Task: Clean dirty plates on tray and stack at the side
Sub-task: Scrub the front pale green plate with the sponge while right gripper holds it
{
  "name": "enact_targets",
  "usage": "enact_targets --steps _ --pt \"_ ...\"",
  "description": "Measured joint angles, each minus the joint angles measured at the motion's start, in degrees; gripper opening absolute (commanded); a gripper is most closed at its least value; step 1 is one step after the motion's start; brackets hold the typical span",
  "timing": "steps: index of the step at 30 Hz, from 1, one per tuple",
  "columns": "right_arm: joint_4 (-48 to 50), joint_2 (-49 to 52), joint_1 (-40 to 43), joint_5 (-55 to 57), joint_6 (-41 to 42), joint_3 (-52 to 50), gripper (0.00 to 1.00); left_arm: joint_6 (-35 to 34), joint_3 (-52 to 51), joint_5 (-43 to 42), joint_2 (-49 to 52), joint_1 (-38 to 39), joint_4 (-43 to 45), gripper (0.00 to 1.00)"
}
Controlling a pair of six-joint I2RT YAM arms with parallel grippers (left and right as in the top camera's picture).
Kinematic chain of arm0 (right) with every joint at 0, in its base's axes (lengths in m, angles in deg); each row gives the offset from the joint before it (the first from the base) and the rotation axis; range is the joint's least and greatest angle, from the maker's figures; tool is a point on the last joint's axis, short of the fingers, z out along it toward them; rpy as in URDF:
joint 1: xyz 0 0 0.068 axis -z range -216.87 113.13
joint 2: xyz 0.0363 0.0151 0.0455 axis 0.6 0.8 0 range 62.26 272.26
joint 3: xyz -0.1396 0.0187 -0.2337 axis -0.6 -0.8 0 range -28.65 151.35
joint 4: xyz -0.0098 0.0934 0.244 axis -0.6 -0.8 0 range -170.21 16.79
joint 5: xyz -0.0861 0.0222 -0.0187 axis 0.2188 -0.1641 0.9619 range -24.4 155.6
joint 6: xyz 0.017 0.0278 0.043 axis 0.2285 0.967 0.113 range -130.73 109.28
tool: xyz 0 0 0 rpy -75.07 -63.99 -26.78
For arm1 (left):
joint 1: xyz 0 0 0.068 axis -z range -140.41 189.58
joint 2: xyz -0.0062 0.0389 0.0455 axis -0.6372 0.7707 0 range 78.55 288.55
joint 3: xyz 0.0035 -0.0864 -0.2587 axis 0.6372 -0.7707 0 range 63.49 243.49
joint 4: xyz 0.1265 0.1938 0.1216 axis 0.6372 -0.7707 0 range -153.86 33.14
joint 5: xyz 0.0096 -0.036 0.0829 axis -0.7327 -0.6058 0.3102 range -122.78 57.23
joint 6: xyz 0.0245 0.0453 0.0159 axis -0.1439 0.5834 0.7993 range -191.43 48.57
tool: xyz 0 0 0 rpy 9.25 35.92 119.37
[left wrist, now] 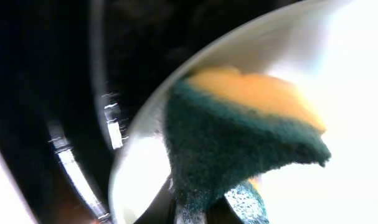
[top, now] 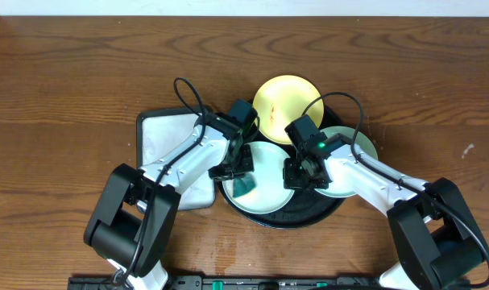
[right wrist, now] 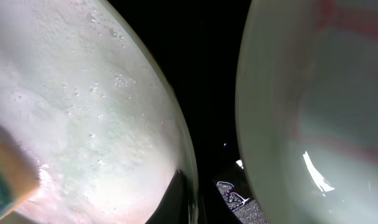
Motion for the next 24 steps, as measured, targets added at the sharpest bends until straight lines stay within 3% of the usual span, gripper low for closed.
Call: enact_targets --steps 12,24 --pt "-0.02 0.00 0.00 0.15 0.00 0.00 0.01 -6.86 -0.31 -6.95 0.00 5.18 8.13 0.08" --pt "-0.09 0.00 0.00 0.15 0.00 0.02 0.01 -13.25 -0.31 -6.40 0.02 6.54 7.02 0.07"
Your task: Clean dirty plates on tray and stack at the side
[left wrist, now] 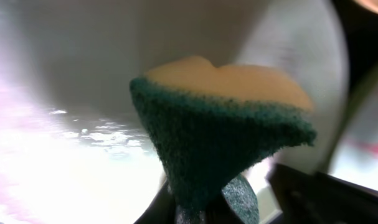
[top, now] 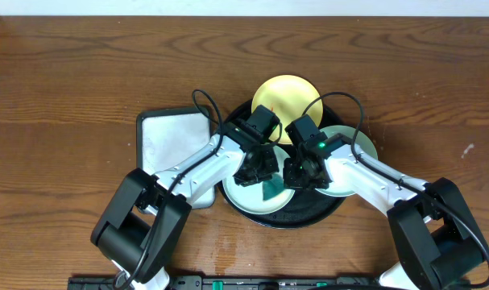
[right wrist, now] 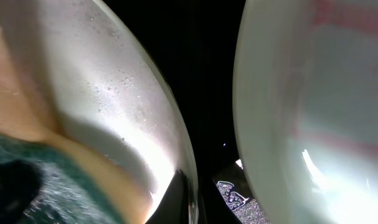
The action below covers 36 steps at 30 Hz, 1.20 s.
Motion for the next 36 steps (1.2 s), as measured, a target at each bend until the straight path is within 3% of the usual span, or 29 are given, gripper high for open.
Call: enact_targets --steps 11,18,25,32,36 --pt "-0.28 0.07 0.00 -0.07 0.00 0.15 0.01 5.66 0.39 16.33 -0.39 -1.95 -13.99 0.08" --pt "-0.37 0.07 -0.11 -0.24 0.00 0.17 0.01 8.63 6.14 23.23 -1.33 -2.32 -22.38 0.08" --pt "-0.44 0.07 -0.11 0.09 -0.52 0.22 0.01 9.35 9.03 25.55 -13.44 -4.09 -26.05 0.07" --pt "-0.44 0.07 -0.11 0.42 -2.82 0.24 0.01 13.05 9.49 25.90 -25.24 -14.40 -29.59 0.08" --pt "-0.04 0.07 -0.11 0.74 -3.37 0.24 0.01 14.93 5.16 26.58 -25.92 -20.61 -25.46 0.07"
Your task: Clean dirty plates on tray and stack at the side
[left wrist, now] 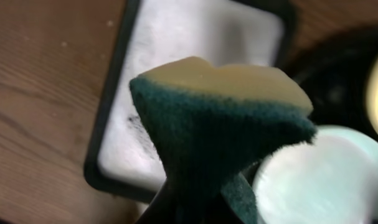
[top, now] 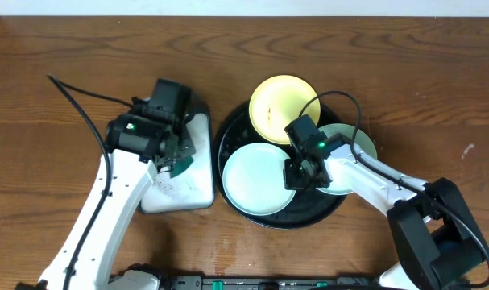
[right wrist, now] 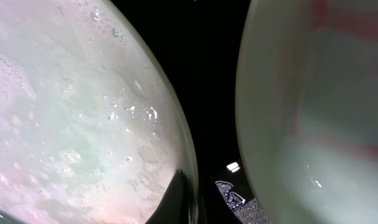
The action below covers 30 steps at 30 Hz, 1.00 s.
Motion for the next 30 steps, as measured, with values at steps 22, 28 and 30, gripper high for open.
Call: enact_targets --steps 22,28,30 --pt "-2.21 -9.29 -0.04 4.17 -8.76 5.46 0.01 7.04 -3.80 -8.83 -12.81 -2.56 4.44 0.77" --pt "-0.26 -10.80 -0.63 4.85 -10.54 12.31 0.01 7.21 -3.74 -10.36 -23.78 -2.56 1.97 0.78" --pt "2.49 -10.80 -1.44 5.03 -10.69 13.29 0.01 7.19 -3.74 -10.47 -27.17 -2.56 1.70 0.78"
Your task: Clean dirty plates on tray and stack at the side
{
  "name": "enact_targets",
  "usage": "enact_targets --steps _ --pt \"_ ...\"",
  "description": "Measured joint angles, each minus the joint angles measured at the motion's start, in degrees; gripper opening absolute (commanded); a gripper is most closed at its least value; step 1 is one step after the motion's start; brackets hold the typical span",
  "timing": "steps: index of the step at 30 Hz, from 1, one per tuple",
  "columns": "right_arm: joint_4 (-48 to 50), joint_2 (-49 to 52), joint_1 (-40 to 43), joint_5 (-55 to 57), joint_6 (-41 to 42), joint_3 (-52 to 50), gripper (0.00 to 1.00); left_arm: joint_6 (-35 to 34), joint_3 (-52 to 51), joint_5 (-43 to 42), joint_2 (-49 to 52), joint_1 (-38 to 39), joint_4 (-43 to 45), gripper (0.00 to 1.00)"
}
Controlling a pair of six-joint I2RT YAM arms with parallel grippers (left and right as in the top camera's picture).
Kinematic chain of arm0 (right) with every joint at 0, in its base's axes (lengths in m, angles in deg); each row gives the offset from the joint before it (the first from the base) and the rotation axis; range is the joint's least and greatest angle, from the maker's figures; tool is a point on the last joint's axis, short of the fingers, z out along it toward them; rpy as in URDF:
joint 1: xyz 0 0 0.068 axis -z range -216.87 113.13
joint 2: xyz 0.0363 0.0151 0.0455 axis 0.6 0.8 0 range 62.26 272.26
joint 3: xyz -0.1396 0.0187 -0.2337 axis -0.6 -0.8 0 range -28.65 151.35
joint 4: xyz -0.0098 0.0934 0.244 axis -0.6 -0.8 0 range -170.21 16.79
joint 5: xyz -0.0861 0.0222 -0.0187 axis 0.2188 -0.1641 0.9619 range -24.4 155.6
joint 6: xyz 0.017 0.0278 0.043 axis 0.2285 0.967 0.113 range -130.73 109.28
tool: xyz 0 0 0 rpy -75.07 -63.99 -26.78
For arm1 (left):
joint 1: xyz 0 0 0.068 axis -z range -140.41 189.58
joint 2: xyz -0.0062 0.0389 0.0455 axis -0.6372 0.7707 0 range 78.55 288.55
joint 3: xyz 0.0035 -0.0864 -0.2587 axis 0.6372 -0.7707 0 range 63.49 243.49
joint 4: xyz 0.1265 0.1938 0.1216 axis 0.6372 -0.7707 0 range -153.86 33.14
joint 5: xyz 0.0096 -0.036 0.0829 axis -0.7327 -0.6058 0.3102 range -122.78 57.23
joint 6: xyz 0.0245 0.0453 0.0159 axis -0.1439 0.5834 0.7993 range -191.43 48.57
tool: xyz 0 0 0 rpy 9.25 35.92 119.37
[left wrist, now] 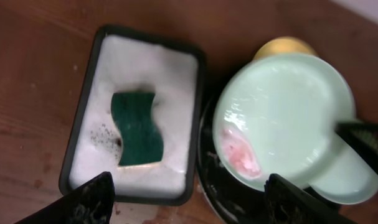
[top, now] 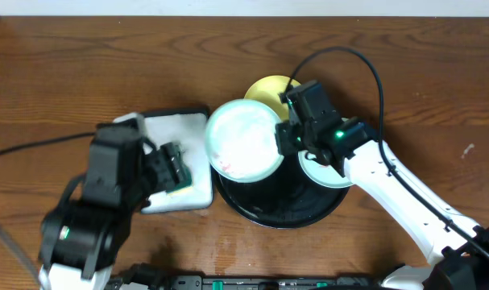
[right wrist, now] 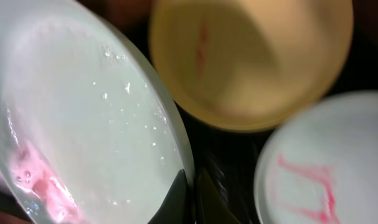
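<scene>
My right gripper [top: 286, 137] is shut on the rim of a mint-green plate [top: 242, 141], held tilted above the left part of the round black tray [top: 276, 205]. The plate [right wrist: 83, 124] is wet, with pink residue [left wrist: 241, 155] near its lower edge. A yellow plate [right wrist: 251, 62] with a red streak lies on the tray behind it. A second mint plate [right wrist: 319, 168] with red streaks lies at the tray's right. My left gripper [left wrist: 195, 208] hangs open high above the foam tray [left wrist: 201, 124]. The green sponge [left wrist: 136, 127] lies in the foam.
The foam tray [top: 167, 133] sits on the brown wooden table [top: 67, 72] just left of the round tray. A cable [top: 365, 64] loops above my right arm. The left arm's body covers the table's near-left part.
The sponge has left my left gripper and now lies in the foam tray; that gripper is open and higher. The right gripper has raised the mint plate off the round tray, tilted, further left.
My left gripper pressed the sponge on the mint plate's left part while the right gripper held the rim. Then the sponge was on the plate's right part. Then it hung over the foam tray. Now it lies there and the plate is held up.
</scene>
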Motion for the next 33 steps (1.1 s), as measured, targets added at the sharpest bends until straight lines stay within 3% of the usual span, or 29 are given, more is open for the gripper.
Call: enact_targets --steps 9,15,22,33 --pt "19.19 3.02 -8.68 0.24 -0.46 0.94 0.01 0.02 0.00 -0.02 -8.37 0.00 -1.16 0.79" --pt "30.29 11.43 -15.39 4.83 -6.82 1.07 0.01 0.02 0.00 -0.02 -8.44 0.00 -2.14 0.79" --pt "37.03 11.30 -20.24 16.92 -20.22 0.98 0.01 0.00 0.00 -0.02 -8.35 0.00 -2.14 0.79" --pt "38.80 6.08 -20.92 23.21 -31.01 0.98 0.01 0.00 0.00 -0.02 -8.35 0.00 -2.14 0.79"
